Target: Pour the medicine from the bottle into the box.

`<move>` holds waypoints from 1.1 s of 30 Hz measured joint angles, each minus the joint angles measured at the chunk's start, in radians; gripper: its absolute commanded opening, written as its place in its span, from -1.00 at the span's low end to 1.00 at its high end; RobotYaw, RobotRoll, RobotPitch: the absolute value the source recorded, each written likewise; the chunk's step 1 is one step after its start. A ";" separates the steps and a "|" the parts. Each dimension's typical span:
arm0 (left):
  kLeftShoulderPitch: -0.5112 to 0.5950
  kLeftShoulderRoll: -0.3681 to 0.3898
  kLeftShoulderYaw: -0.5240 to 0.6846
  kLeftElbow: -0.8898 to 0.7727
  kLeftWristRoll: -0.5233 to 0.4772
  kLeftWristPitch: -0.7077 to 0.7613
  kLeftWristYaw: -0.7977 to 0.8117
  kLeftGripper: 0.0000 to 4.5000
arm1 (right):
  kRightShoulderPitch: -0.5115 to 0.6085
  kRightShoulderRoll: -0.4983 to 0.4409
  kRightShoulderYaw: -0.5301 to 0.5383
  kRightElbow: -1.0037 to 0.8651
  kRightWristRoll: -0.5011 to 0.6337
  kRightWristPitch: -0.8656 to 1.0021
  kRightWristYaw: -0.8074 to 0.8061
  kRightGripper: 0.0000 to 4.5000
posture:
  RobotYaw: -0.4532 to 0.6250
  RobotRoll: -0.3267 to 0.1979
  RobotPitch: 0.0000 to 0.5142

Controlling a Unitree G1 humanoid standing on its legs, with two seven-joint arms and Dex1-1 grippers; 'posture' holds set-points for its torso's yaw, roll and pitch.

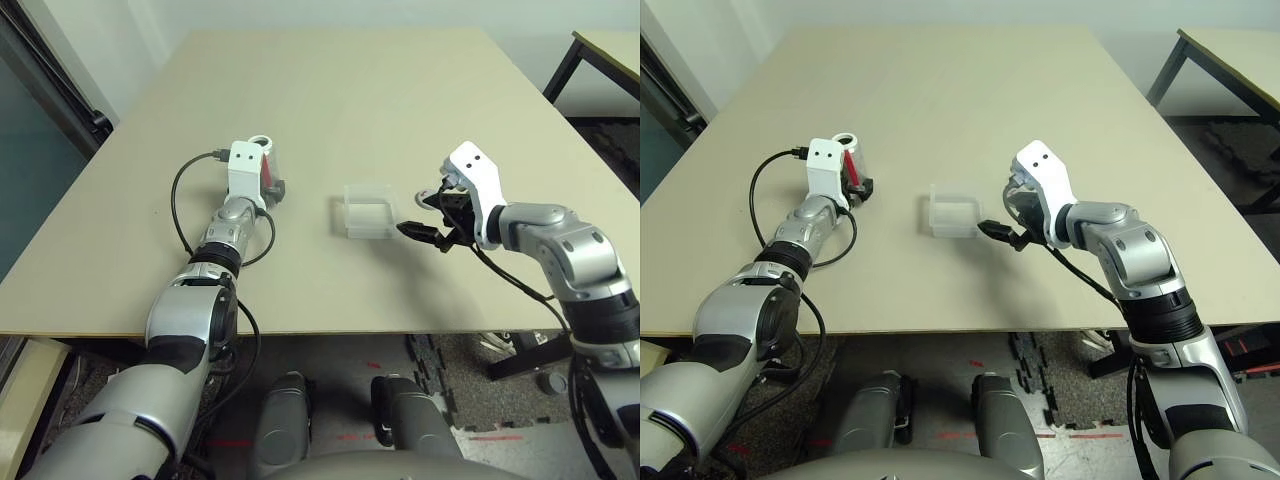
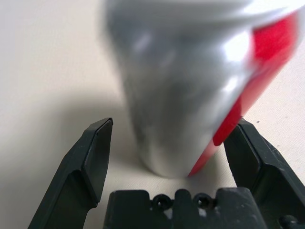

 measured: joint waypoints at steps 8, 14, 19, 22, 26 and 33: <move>0.005 -0.002 -0.006 -0.029 -0.001 -0.004 -0.015 0.97 | -0.004 0.000 0.000 0.009 0.000 -0.001 0.000 1.00 | -0.03 0.25 -0.61; 0.032 -0.004 -0.006 -0.077 -0.004 0.007 -0.029 0.97 | -0.012 0.000 0.000 0.010 0.000 -0.002 0.000 1.00 | -0.02 0.25 -0.58; 0.057 -0.011 -0.007 -0.170 -0.010 0.049 -0.044 0.97 | -0.011 -0.002 0.000 0.010 0.001 -0.001 0.000 1.00 | -0.02 0.25 -0.49; 0.100 -0.023 -0.007 -0.280 -0.022 0.106 -0.050 0.97 | -0.011 -0.007 -0.005 0.010 0.003 0.002 -0.001 1.00 | -0.01 0.25 -0.41; 0.210 -0.048 -0.016 -0.541 -0.043 0.242 -0.054 0.97 | -0.009 -0.015 -0.013 0.005 0.014 0.015 -0.001 1.00 | 0.00 0.25 -0.39; 0.424 -0.074 -0.033 -0.947 -0.070 0.506 -0.050 0.97 | 0.007 -0.036 -0.023 -0.017 0.031 0.033 -0.005 1.00 | 0.03 0.25 -0.37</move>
